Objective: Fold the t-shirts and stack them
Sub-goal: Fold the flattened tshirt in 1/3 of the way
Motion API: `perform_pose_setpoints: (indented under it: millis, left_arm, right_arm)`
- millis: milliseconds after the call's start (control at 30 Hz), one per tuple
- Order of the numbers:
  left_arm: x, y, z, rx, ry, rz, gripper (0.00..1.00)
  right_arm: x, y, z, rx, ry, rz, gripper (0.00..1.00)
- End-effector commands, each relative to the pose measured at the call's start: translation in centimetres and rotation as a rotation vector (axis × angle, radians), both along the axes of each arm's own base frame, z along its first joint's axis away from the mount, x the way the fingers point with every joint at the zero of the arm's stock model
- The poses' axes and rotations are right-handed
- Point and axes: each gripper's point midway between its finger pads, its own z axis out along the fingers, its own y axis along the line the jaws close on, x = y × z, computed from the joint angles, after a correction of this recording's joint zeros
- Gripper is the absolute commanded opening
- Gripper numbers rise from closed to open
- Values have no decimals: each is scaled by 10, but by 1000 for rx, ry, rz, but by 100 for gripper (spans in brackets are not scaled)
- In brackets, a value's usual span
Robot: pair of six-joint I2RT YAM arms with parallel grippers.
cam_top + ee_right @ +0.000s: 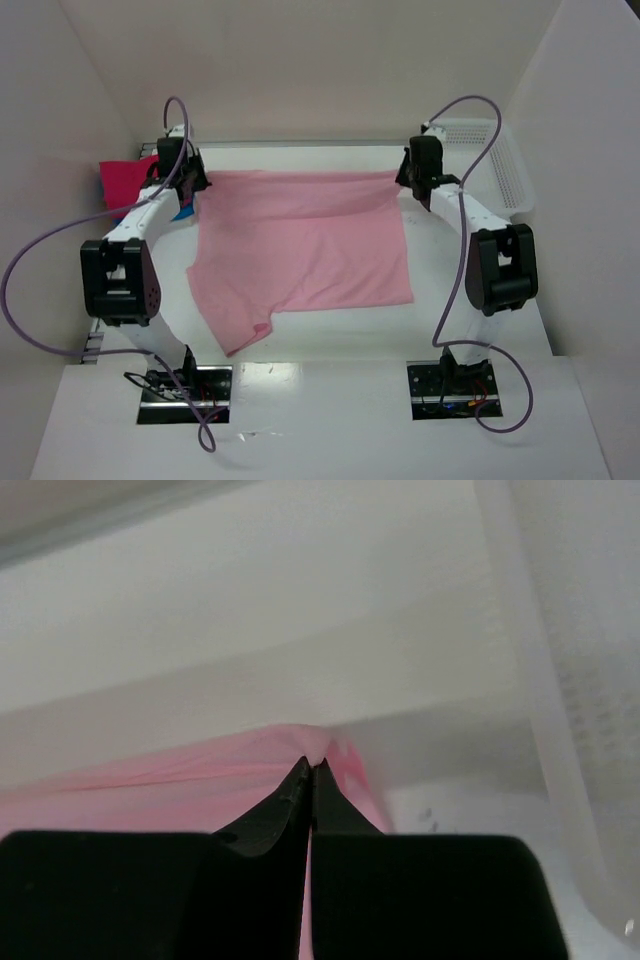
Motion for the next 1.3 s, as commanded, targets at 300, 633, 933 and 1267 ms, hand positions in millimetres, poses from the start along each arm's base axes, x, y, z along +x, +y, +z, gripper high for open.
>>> perform_pose_setpoints:
  millis: [300, 633, 933, 1267]
  left_arm:
    - [-77, -6, -19, -89, 104, 14, 0]
    - [-110, -9, -57, -116, 255, 40, 21]
    - [-92, -16, -15, -156, 139, 17, 68]
    - [-67, -41, -32, -201, 189, -175, 75]
  right_arm:
    - [-44, 0, -58, 45, 149, -4, 0]
    - [-60, -1, -76, 58, 207, -10, 6]
    - [-52, 8, -21, 78, 99, 49, 54]
    - [-34, 28, 25, 105, 6, 168, 80]
